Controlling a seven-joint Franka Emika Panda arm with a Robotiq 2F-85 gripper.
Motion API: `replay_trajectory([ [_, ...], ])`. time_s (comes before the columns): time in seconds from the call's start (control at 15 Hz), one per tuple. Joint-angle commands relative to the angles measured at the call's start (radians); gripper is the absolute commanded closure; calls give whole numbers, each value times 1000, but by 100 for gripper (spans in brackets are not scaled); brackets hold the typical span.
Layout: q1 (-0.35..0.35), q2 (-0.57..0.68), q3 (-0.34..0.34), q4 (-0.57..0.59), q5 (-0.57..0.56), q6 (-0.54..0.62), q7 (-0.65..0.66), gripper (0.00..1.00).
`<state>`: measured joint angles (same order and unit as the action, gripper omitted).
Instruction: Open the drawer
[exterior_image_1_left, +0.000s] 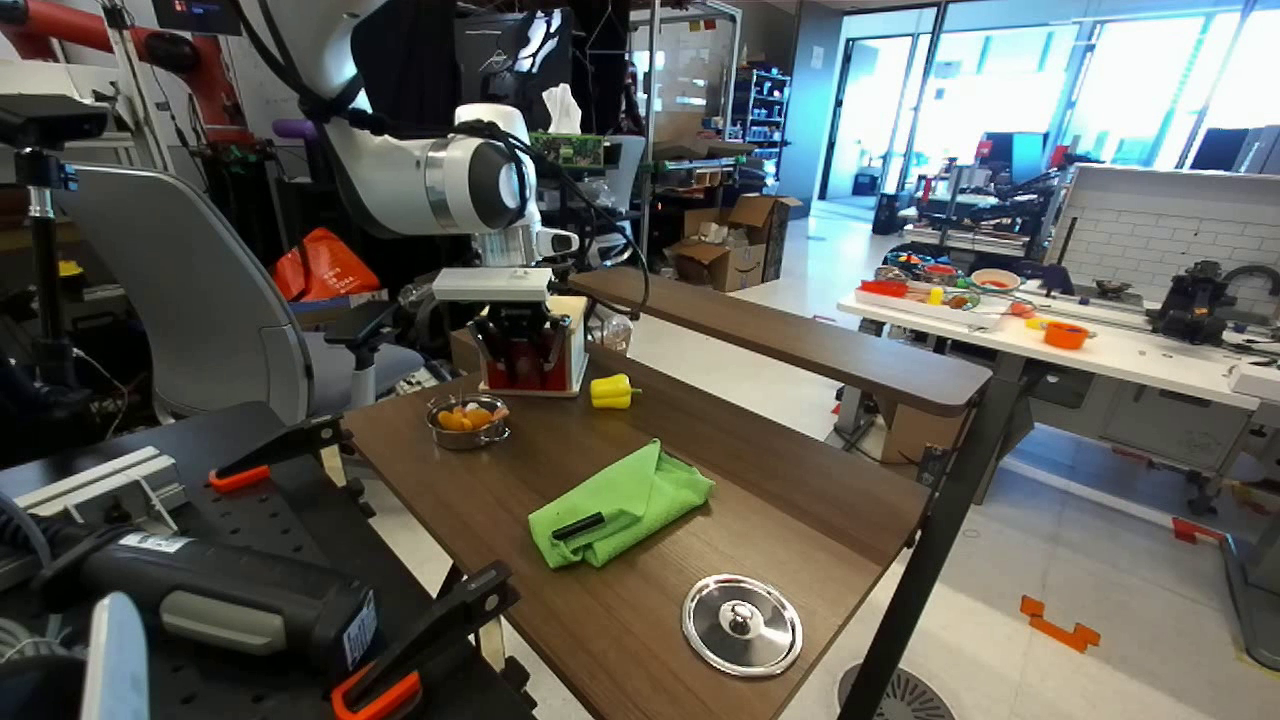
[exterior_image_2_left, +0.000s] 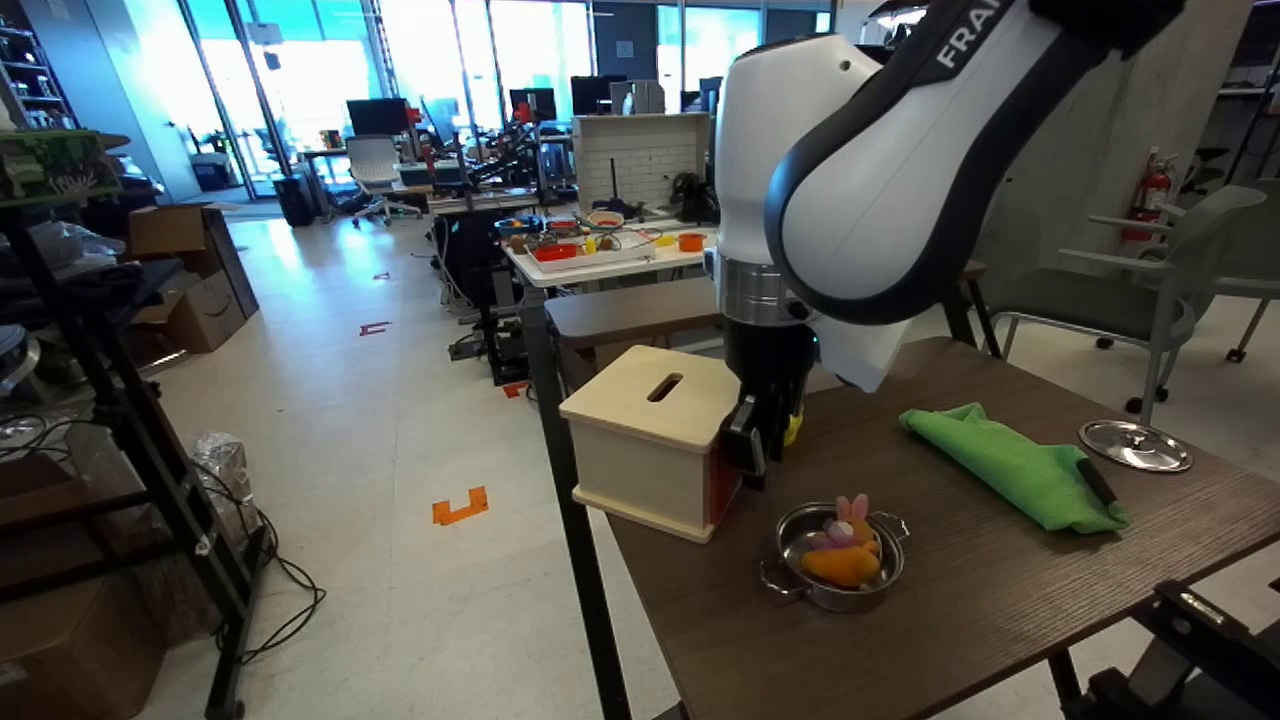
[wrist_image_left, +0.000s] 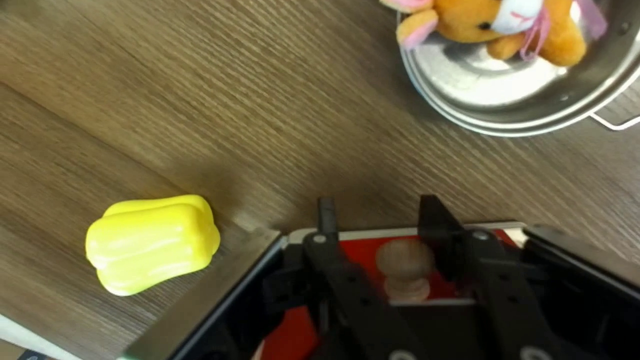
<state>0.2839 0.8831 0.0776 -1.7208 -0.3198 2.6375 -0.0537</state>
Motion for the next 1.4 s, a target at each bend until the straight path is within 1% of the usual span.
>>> replay_trajectory([
  [0.0,0,-67,-13,-85,2,97,0,21],
  [0.13,-4,-79,-11,-104,8,127,-7,8],
  [0.2,-7,-83,-10,-111,9,138,-12,50],
  [0.27,-6,-87,-12,-118,8,147,-12,46],
  [0.33,-5,-88,-14,-123,9,153,-11,47],
  [0.4,-6,-89,-14,-126,10,154,-13,53],
  [0.47,-7,-90,-13,-129,11,156,-14,63],
  [0.8,-2,-92,-12,-137,11,158,-13,98],
  [0.87,-2,-90,-14,-133,11,154,-11,93],
  [1.07,-3,-87,-15,-130,14,146,-10,93],
  [1.33,-7,-112,-15,-158,15,141,-9,93],
])
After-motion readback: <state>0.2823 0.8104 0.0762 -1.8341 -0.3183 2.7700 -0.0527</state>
